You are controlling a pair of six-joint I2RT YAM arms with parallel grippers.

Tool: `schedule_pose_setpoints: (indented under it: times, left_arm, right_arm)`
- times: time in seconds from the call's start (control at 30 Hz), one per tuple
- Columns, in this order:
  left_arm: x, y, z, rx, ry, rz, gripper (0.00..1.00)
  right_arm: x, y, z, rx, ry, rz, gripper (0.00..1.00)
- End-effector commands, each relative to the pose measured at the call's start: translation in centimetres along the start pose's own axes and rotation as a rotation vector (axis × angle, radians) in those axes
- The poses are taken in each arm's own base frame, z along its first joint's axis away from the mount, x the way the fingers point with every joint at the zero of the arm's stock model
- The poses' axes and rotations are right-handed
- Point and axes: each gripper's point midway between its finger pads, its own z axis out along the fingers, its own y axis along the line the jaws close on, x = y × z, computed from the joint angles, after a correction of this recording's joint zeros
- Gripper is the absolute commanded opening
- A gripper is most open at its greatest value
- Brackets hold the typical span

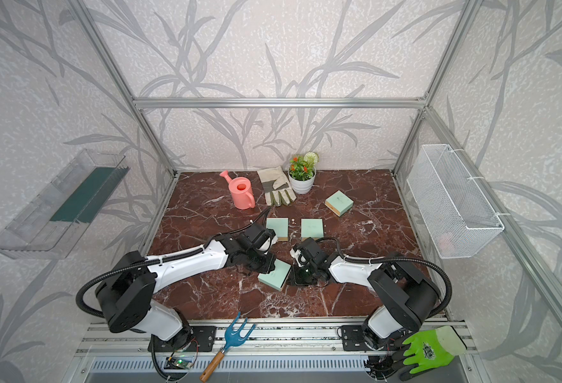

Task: Take out the earrings from the drawer-style jewelry box
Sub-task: Open the drawer in the jewelry box.

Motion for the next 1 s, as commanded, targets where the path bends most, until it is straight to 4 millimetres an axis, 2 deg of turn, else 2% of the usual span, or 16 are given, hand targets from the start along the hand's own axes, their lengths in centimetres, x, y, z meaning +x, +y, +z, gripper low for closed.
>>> schedule_pose_setpoints:
  times: [0.0,0.4,0.97]
  left_arm:
    - [-0.4,0.4,-0.1,-0.069,-0.008,0.040,0.00]
    - [-0.8,1.6,1.2,-0.157,-0.010,0.009,0.00]
    - [0.3,3.0,2.3,-0.207,0.035,-0.004,0.00]
  right_arm:
    - [-0.3,0.2,-0.5,0.013,0.003,-0.018,0.00]
    - [-0.2,-0.3,-0.3,0.021,0.013,-0.011,0.00]
    - [0.1,-0.9,-0.4,0.015,0.010,0.011,0.00]
